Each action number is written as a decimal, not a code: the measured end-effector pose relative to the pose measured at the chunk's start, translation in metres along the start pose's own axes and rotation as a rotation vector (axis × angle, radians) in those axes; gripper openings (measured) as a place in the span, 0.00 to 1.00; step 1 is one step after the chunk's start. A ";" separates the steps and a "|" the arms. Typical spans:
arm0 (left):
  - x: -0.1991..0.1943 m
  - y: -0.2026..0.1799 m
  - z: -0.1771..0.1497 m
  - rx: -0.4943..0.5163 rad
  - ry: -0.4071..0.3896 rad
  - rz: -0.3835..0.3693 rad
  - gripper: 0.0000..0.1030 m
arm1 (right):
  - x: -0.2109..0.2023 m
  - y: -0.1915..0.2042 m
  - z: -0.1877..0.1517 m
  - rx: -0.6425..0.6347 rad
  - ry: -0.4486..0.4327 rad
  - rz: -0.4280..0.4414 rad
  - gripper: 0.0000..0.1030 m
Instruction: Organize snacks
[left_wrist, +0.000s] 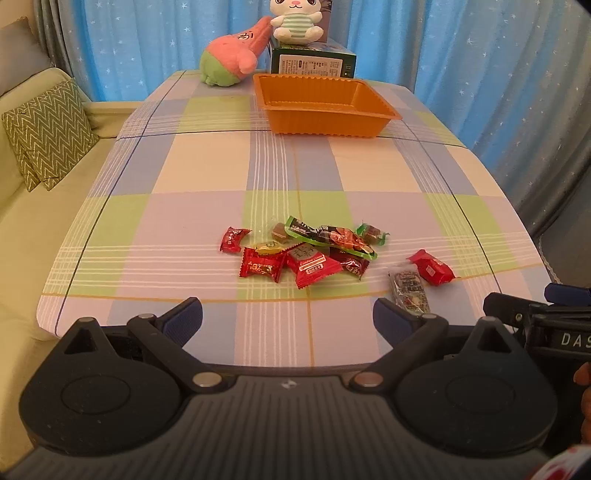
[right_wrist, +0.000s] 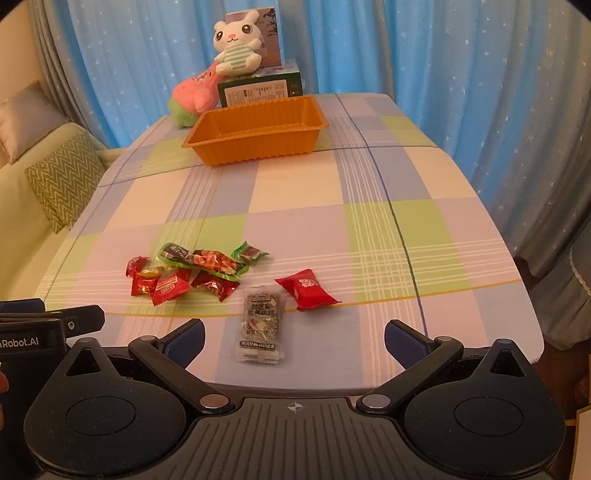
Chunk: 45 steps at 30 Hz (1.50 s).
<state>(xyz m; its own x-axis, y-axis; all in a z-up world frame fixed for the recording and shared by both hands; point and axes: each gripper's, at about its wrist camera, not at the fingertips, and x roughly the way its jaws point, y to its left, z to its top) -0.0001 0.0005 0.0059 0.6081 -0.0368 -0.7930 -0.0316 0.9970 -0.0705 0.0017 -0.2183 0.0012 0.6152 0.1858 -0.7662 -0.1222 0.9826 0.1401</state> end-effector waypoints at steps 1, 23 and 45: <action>0.000 0.000 -0.001 0.000 0.000 -0.001 0.95 | 0.000 -0.001 0.000 0.001 -0.001 0.000 1.00; -0.006 -0.005 -0.002 0.009 -0.013 -0.011 0.95 | -0.007 -0.004 -0.002 0.018 -0.024 -0.010 1.00; -0.014 -0.007 -0.001 0.011 -0.025 -0.017 0.95 | -0.016 -0.007 -0.002 0.029 -0.042 -0.015 1.00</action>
<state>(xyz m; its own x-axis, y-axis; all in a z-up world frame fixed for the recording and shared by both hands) -0.0096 -0.0061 0.0170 0.6283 -0.0519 -0.7762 -0.0124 0.9970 -0.0768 -0.0087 -0.2277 0.0108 0.6489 0.1706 -0.7415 -0.0904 0.9849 0.1475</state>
